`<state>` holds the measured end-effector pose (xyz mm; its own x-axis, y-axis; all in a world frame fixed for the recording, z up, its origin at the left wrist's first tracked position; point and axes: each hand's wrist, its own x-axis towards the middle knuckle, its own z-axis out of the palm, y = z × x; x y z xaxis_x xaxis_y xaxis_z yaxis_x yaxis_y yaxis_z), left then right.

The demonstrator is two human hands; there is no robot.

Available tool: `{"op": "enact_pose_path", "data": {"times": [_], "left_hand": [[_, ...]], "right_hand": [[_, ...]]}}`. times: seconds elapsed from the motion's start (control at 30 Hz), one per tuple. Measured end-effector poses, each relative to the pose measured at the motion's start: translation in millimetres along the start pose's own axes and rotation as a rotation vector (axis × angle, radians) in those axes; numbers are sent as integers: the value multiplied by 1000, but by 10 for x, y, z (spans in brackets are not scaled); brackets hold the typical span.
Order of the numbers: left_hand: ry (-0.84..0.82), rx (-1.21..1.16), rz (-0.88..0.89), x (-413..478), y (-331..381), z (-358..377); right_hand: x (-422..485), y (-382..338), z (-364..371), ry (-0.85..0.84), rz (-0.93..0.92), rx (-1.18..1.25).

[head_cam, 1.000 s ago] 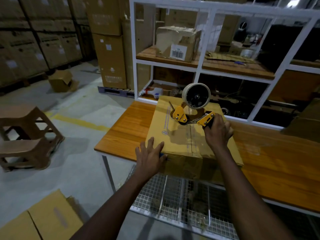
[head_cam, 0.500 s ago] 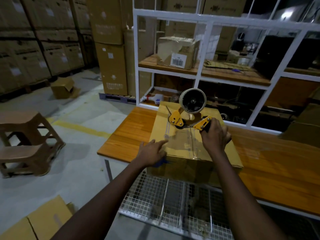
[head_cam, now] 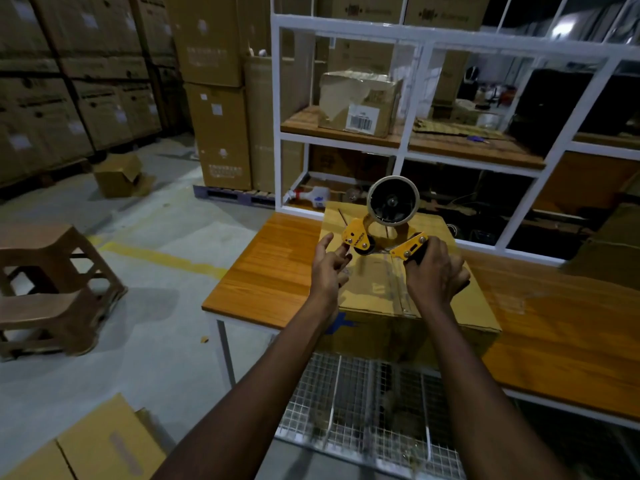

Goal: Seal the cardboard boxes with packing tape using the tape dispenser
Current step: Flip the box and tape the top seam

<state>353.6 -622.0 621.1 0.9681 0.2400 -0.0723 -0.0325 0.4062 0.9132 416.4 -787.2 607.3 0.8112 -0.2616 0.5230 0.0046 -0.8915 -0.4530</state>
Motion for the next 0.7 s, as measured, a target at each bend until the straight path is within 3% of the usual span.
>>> {"op": "enact_pose_path", "data": {"times": [0.23,0.43,0.53,0.63,0.7], "left_hand": [[18,23,-17,7,-137,-49],[238,54,-71,-16,-411,-337],[141,28,-171,56,-262,-327],[95,197,-91,266,31,-205],[19,187,-190,385,241,-118]], "right_hand": [[-62,1,-1,0,10,11],[11,82,-1,7,84,71],[81,107,-27,21,70,96],[96,83,-49,36,45,107],[94,52,-64,40,40,103]]}}
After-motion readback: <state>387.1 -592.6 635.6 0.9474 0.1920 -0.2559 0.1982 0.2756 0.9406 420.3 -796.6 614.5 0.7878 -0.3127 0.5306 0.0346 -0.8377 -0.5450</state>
